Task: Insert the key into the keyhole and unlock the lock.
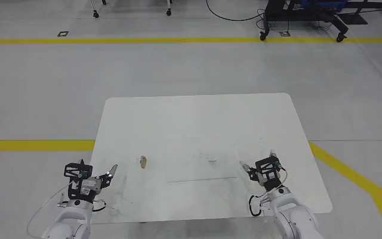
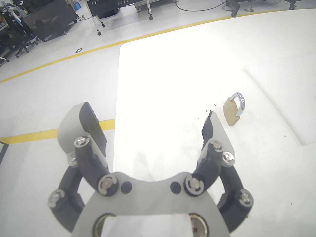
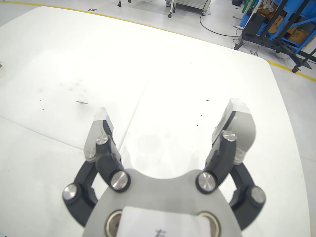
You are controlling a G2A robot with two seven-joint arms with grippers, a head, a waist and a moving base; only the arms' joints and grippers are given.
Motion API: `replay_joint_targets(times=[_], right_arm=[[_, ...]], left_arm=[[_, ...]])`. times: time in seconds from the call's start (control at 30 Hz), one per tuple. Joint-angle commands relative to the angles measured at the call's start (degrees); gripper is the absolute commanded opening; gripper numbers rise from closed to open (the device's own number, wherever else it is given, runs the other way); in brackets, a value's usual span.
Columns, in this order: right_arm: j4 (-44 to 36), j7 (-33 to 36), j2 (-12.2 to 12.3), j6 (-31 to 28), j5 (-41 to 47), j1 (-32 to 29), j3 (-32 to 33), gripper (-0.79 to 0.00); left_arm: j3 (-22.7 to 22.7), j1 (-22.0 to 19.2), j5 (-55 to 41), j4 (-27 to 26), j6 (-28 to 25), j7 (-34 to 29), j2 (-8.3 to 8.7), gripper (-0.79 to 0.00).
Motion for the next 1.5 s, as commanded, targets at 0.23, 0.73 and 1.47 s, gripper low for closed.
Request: replay_joint_targets(times=[0.23,0.73,1.47], right_arm=[[-0.69,1.07,0.32,-7.89,-1.41,0.05,-0.5,0.0],[2.99,10.71,-0.15,-16.31,-7.66,8.31,-9.76,-0.055],[9.63,23.45,-1.76,-17.54,-7.54,20.78,-18.38,-0.419]], left_arm=[[0.0,0.0,0.0,0.0,0.0,0.0,0.0,0.0],[0.0,0.0,0.0,0.0,0.0,0.0,0.0,0.0],[0.0,0.0,0.0,0.0,0.0,0.0,0.0,0.0]])
